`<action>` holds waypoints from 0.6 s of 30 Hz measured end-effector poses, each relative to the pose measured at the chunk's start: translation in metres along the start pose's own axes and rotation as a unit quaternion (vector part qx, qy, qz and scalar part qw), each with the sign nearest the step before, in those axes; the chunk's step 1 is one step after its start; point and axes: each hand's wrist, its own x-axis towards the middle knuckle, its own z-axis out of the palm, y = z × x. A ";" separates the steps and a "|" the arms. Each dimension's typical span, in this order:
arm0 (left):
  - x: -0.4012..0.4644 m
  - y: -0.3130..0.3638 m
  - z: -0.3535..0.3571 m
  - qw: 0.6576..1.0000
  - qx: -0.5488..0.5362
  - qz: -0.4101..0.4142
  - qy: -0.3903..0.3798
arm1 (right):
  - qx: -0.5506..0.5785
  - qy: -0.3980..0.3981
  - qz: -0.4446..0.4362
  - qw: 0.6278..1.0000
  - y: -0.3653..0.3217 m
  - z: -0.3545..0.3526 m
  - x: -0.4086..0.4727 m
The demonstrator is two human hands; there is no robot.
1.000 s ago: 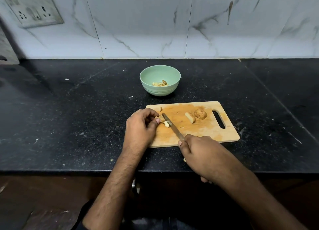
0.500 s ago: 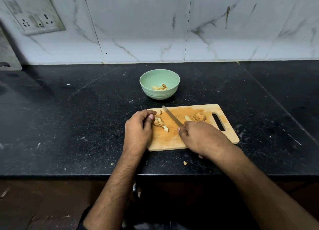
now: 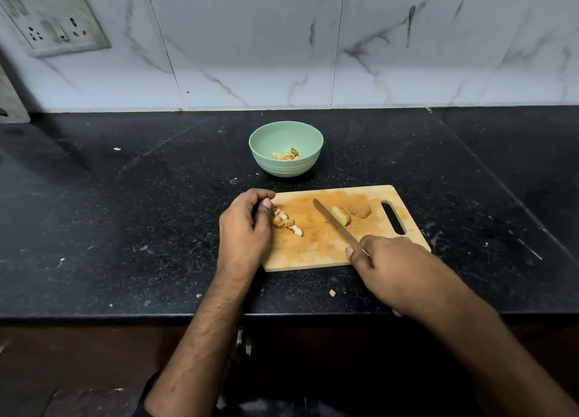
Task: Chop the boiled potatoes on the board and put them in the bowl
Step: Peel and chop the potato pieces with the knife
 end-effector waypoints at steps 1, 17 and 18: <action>0.000 0.001 0.000 1.000 -0.002 0.006 -0.002 | 0.001 -0.004 0.007 1.000 0.001 0.003 -0.001; -0.008 0.004 -0.003 0.997 -0.022 0.069 -0.014 | 0.075 0.050 -0.043 0.995 -0.039 0.025 -0.002; -0.008 0.005 -0.002 0.997 -0.021 0.073 -0.017 | 0.080 0.049 -0.039 0.995 -0.036 0.022 -0.003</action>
